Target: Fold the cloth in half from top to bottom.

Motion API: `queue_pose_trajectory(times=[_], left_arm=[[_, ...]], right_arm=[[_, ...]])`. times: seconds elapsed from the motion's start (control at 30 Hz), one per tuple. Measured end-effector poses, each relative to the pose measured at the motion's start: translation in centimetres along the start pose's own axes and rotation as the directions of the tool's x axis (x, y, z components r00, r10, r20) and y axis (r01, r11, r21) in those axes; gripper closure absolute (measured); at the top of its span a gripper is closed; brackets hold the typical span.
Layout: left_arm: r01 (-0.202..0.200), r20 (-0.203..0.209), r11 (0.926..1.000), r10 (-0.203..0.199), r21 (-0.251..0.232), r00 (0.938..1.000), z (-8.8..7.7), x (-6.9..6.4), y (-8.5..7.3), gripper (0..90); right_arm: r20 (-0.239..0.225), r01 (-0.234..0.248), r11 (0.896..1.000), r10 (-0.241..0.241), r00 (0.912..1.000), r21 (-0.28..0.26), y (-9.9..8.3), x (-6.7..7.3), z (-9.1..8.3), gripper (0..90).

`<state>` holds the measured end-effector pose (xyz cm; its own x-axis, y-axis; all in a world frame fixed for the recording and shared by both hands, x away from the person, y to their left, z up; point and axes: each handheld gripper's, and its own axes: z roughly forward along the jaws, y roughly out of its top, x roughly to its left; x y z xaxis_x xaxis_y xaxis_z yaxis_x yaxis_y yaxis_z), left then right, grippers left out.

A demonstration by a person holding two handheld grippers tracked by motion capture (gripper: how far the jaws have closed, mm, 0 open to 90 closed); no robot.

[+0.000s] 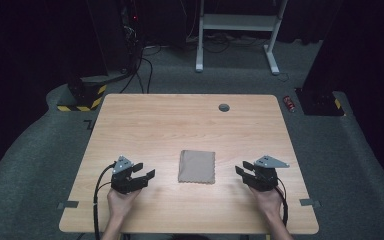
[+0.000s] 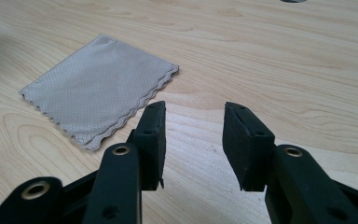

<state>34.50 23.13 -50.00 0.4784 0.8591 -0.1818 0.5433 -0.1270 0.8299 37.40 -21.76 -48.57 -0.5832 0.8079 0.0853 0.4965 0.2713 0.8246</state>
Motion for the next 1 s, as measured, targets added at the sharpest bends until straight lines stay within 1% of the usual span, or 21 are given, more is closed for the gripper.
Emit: queue_pose_trajectory(times=[0.03, 0.07, 0.2, 0.63, 0.73, 0.77, 0.87, 1.0], left_arm=[[0.004, -0.003, 1.0000, -0.004, -0.001, 1.0000, -0.1, 0.1, -0.1, 38.1], [0.008, -0.006, 1.0000, -0.008, 0.000, 1.0000, -0.2, 0.2, -0.2, 38.1], [0.019, -0.013, 0.9998, -0.019, -0.005, 0.9997, -0.4, 0.6, -0.6, 38.2], [0.030, -0.037, 0.9996, -0.030, -0.001, 0.9989, -1.2, 1.2, -1.7, 38.1], [0.033, -0.043, 0.9994, -0.033, 0.003, 0.9985, -1.3, 1.4, -2.0, 38.1], [0.034, -0.058, 0.9994, -0.033, 0.011, 0.9978, -1.3, 1.4, -2.1, 38.1], [0.039, -0.065, 0.9991, -0.038, 0.014, 0.9972, -1.3, 1.5, -2.3, 38.1], [0.043, -0.074, 0.9986, -0.041, 0.030, 0.9964, -1.1, 1.8, -2.7, 37.8]], right_arm=[[0.002, -0.007, 1.000, 0.007, 1.0000, 0.000, 0.0, 0.0, -0.1, 59.5], [0.003, 0.000, 1.000, 0.000, 1.0000, -0.006, -0.1, -0.1, -0.2, 59.6], [0.012, -0.001, 1.000, 0.001, 0.9999, -0.004, -0.4, -0.1, -0.5, 59.6], [0.028, -0.007, 1.000, 0.007, 0.9996, -0.003, -1.7, -0.4, -1.6, 59.8], [0.034, -0.011, 1.000, 0.011, 0.9994, 0.001, -2.1, -0.4, -1.7, 59.8], [0.037, -0.013, 1.000, 0.013, 0.9992, 0.000, -2.2, -0.6, -1.9, 59.8], [0.039, -0.018, 1.000, 0.018, 0.9991, -0.001, -2.4, -0.7, -2.0, 59.8], [0.056, -0.020, 1.000, 0.019, 0.9982, 0.010, -2.8, -1.0, -2.2, 59.8]])
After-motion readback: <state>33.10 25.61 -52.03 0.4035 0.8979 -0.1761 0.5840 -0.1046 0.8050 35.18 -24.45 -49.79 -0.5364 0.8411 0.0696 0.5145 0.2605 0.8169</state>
